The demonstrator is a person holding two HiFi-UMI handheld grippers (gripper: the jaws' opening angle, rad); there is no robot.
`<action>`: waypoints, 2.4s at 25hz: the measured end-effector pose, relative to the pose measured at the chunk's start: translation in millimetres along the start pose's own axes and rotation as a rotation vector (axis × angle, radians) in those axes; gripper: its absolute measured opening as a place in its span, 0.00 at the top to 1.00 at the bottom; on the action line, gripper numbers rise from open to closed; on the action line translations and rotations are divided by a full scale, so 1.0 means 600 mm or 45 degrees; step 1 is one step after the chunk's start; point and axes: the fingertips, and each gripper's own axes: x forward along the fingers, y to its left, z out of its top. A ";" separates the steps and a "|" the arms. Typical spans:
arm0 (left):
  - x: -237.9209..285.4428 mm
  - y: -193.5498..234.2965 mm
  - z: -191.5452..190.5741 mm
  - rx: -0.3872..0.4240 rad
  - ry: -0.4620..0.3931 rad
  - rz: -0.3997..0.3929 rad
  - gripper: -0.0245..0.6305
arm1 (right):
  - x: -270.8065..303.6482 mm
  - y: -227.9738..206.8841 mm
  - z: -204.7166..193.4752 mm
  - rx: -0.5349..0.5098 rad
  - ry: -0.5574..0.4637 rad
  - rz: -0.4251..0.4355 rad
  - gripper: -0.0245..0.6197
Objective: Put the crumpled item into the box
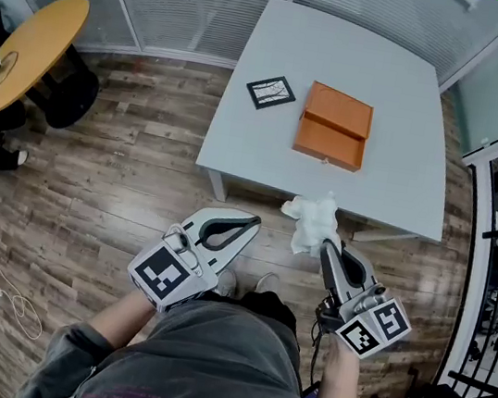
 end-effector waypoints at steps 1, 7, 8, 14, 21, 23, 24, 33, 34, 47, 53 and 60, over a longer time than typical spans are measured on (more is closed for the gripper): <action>0.001 0.002 -0.002 -0.003 0.006 0.002 0.94 | 0.001 -0.002 0.000 0.001 0.002 0.002 0.95; 0.031 0.013 0.000 -0.003 0.011 0.002 0.94 | 0.012 -0.029 0.005 0.014 0.011 0.022 0.95; 0.038 0.017 -0.001 -0.003 0.013 0.005 0.94 | 0.015 -0.036 0.006 0.018 0.016 0.028 0.95; 0.091 0.033 -0.003 -0.010 0.043 0.040 0.94 | 0.022 -0.091 0.021 0.036 0.016 0.056 0.95; 0.179 0.058 0.000 -0.016 0.063 0.070 0.94 | 0.039 -0.182 0.042 0.065 0.038 0.095 0.95; 0.203 0.070 0.001 -0.018 0.074 0.081 0.94 | 0.049 -0.208 0.051 0.071 0.044 0.109 0.95; 0.216 0.077 0.003 -0.021 0.077 0.088 0.94 | 0.055 -0.221 0.056 0.073 0.047 0.117 0.95; 0.316 0.108 0.006 -0.022 0.120 0.129 0.94 | 0.072 -0.330 0.086 0.105 0.047 0.156 0.95; 0.325 0.114 0.007 -0.024 0.124 0.134 0.94 | 0.076 -0.340 0.089 0.110 0.051 0.159 0.95; 0.447 0.168 0.011 -0.049 0.155 0.193 0.94 | 0.118 -0.459 0.123 0.129 0.111 0.227 0.95; 0.460 0.179 0.002 -0.050 0.167 0.212 0.94 | 0.127 -0.492 0.126 0.121 0.117 0.215 0.95; 0.473 0.198 -0.017 -0.082 0.219 0.238 0.94 | 0.141 -0.533 0.123 0.114 0.143 0.189 0.95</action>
